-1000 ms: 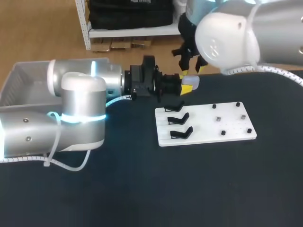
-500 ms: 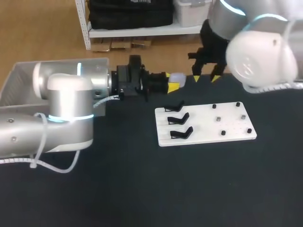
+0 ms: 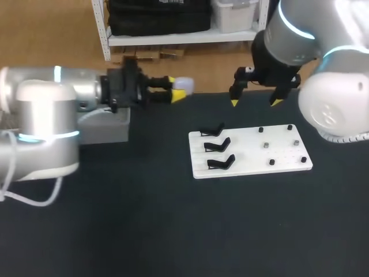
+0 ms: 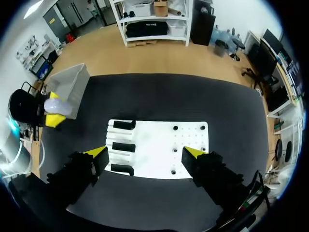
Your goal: Pick up each earbud case from the left stands, insert the matching earbuds, close the lid, and place the case in the box.
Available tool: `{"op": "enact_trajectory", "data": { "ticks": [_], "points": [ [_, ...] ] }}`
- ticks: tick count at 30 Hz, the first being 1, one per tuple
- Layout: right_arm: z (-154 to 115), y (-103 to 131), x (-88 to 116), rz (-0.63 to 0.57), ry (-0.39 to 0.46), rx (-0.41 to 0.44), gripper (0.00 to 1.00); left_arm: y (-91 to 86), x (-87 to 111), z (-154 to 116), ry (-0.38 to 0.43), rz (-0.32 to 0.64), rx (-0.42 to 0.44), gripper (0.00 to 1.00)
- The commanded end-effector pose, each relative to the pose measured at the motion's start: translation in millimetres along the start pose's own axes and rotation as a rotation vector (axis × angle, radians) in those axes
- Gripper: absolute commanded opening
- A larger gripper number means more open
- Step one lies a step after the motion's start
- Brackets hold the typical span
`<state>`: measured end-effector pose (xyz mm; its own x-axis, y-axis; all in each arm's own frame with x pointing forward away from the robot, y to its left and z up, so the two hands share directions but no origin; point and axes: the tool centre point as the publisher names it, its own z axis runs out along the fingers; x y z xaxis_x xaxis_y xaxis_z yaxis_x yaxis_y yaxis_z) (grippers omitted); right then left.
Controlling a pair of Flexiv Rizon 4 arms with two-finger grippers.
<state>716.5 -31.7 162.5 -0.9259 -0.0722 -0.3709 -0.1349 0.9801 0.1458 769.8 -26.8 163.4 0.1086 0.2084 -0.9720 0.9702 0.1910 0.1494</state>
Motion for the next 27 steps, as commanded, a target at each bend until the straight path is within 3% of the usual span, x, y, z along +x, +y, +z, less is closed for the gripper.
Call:
{"op": "enact_trajectory", "data": {
  "ticks": [1, 7, 10, 11, 13, 24, 26, 27],
  "points": [
    [-0.7, -0.5, 3.7, 0.002, -0.043, 0.003, 1.00, 6.6, -5.2, -56.5, 0.043, 0.017, -0.015, 0.00],
    [-0.7, -0.5, 3.7, 0.002, -0.043, 0.003, 1.00, 33.5, 3.9, -109.4, 0.117, 0.039, -0.011, 0.00],
    [-0.7, -0.5, 3.7, 0.002, -0.043, 0.003, 1.00, 45.7, 18.3, -129.3, 0.118, 0.043, -0.020, 0.00],
    [-0.7, -0.5, 3.7, 0.002, -0.043, 0.003, 1.00, 51.2, 29.0, -136.3, 0.152, 0.032, -0.027, 0.00],
    [-0.7, -0.5, 3.7, 0.002, -0.043, 0.003, 1.00, 57.1, 41.5, -143.6, 0.142, 0.052, -0.020, 0.00],
    [-0.7, -0.5, 3.7, 0.002, -0.043, 0.003, 1.00, 94.8, 105.6, -158.8, 0.257, -0.037, -0.062, 0.01],
    [-0.7, -0.5, 3.7, 0.002, -0.043, 0.003, 1.00, 99.3, 120.4, -159.8, 0.270, -0.054, -0.070, 0.03],
    [-0.7, -0.5, 3.7, 0.002, -0.043, 0.003, 1.00, 100.5, 126.8, -160.3, 0.287, -0.072, -0.076, 0.09]
  ]
}}
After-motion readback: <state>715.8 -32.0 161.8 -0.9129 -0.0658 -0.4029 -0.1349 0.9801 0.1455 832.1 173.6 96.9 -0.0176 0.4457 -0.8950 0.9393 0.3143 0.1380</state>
